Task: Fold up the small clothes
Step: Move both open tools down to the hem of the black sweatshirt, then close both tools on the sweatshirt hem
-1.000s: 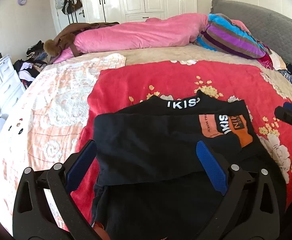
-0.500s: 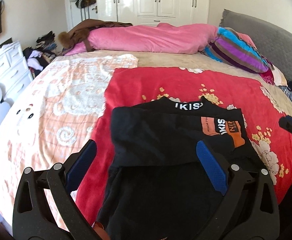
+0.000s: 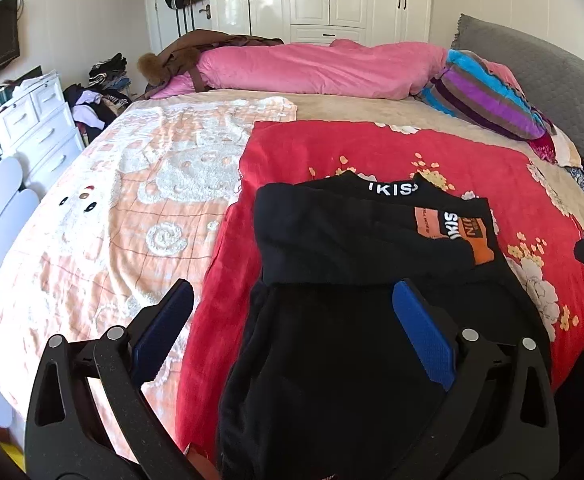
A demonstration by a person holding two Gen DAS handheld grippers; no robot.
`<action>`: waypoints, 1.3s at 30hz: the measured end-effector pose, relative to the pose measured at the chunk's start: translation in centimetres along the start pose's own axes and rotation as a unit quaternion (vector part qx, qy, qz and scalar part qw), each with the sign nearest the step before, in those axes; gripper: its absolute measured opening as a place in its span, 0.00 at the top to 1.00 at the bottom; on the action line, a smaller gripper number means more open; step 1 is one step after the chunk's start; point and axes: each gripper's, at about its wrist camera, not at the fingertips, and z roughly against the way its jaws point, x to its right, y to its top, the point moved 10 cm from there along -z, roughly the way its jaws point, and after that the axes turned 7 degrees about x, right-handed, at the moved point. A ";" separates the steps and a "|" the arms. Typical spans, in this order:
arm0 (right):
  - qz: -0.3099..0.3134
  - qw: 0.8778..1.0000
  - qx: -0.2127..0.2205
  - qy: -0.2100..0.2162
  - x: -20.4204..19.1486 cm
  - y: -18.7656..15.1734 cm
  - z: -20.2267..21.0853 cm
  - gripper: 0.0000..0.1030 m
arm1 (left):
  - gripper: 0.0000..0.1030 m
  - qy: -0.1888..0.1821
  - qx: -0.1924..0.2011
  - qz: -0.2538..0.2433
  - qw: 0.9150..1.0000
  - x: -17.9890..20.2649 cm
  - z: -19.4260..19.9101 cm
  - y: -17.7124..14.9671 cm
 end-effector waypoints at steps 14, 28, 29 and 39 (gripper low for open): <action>-0.009 0.999 -0.034 -0.008 0.5 -4.2 3.8 0.04 | 0.09 -0.002 -0.032 -0.014 0.999 0.3 2.1 -2.8; -0.032 0.990 -0.130 -0.034 0.2 -12.9 4.5 0.04 | 0.09 0.043 -0.071 0.014 0.996 -5.4 3.0 -6.2; -0.034 0.990 -0.133 -0.033 0.0 -13.2 4.4 0.04 | 0.09 0.045 -0.075 0.018 0.996 -5.9 3.1 -6.4; -0.050 0.978 -0.193 -0.055 -0.5 -16.4 3.3 0.04 | 0.09 0.042 -0.137 0.023 0.989 -7.4 2.6 -10.9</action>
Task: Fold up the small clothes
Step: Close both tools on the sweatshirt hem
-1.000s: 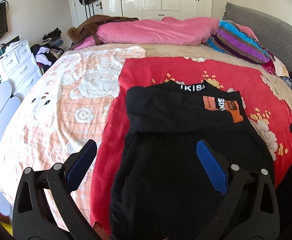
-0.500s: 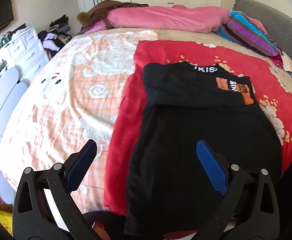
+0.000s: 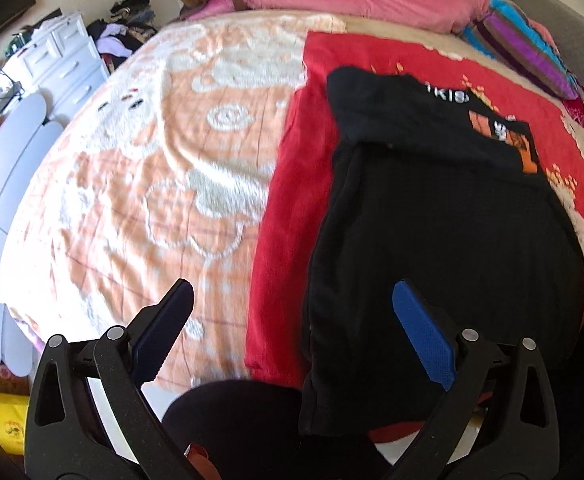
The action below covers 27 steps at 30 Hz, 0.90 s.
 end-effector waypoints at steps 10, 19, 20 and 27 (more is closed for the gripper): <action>0.025 0.996 -0.049 -0.068 0.8 -1.7 -1.9 0.04 | 0.09 -0.016 -0.053 -0.022 0.998 1.3 -1.6 -3.5; 0.055 0.987 -0.139 -0.056 0.2 -4.7 -5.5 0.23 | 0.23 -0.031 -0.082 -0.043 0.995 2.7 -2.6 -5.3; 0.047 0.989 -0.131 -0.052 0.4 -4.5 -5.2 0.30 | 0.33 -0.036 -0.083 -0.043 0.995 2.9 -2.7 -5.3; 0.013 0.997 -0.076 0.031 -0.2 -2.8 -2.0 0.93 | 0.77 -0.086 -0.098 -0.057 0.990 4.7 -2.5 -6.3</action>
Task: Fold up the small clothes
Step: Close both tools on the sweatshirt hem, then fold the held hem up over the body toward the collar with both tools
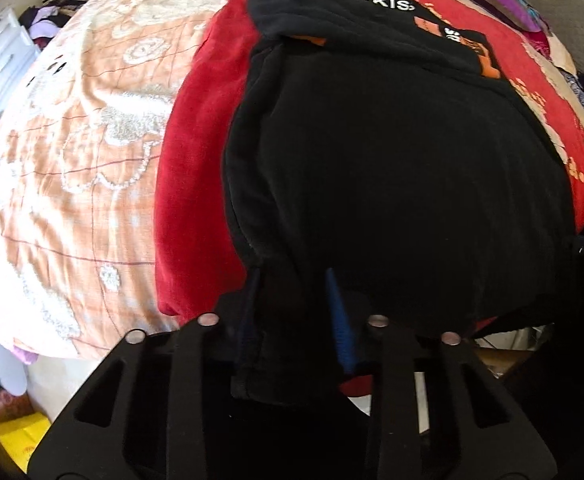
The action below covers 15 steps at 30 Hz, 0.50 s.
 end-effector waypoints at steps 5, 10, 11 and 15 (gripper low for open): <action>0.025 1.000 0.000 -0.017 -0.2 0.2 0.0 0.89 | 0.63 0.007 -0.017 0.018 1.000 -1.3 -0.2 -0.9; -0.025 0.999 -0.014 -0.033 2.1 0.2 -0.6 0.53 | 0.62 0.011 -0.027 0.002 1.000 -0.7 -0.6 -1.3; -0.030 0.999 -0.021 -0.032 2.1 0.0 -0.7 0.50 | 0.62 0.011 -0.029 -0.003 1.000 -0.4 -0.7 -1.2; -0.010 0.998 -0.067 -0.018 1.2 -1.2 -2.4 0.51 | 0.67 0.007 -0.030 -0.022 0.999 0.6 -0.8 -1.4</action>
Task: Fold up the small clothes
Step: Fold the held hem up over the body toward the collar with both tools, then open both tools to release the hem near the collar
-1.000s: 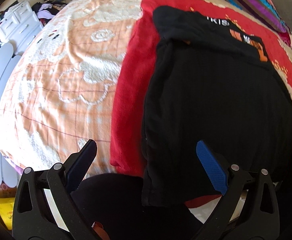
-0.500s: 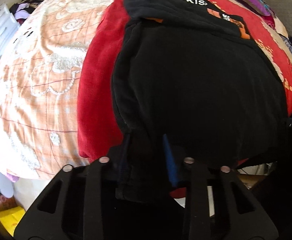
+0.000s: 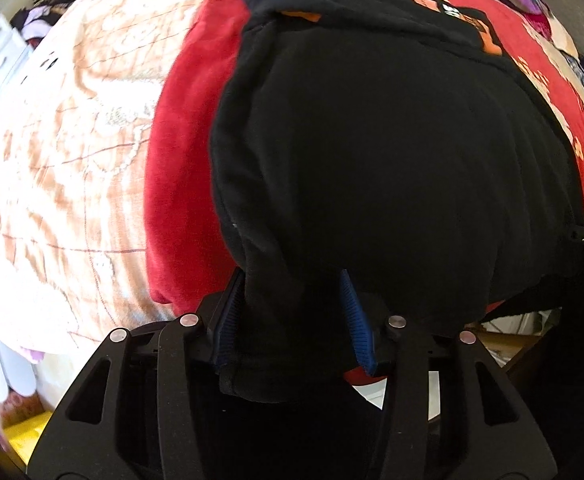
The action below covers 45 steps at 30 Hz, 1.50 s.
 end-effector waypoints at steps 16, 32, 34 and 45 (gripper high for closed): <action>-0.007 0.980 0.144 0.138 -0.4 4.5 8.2 0.89 | 0.98 -0.052 0.125 0.062 0.989 -1.6 6.2 4.6; -0.021 0.957 0.245 0.155 0.9 14.8 10.6 0.89 | 0.98 -0.069 0.208 0.171 0.961 -3.6 6.9 15.7; -0.018 0.955 0.256 0.150 1.0 16.9 10.4 0.89 | 0.98 -0.071 0.212 0.181 0.958 -3.9 6.6 16.9; -0.032 0.957 0.258 0.131 1.9 23.9 6.6 0.89 | 0.98 -0.047 0.219 0.211 0.951 -5.2 1.9 22.7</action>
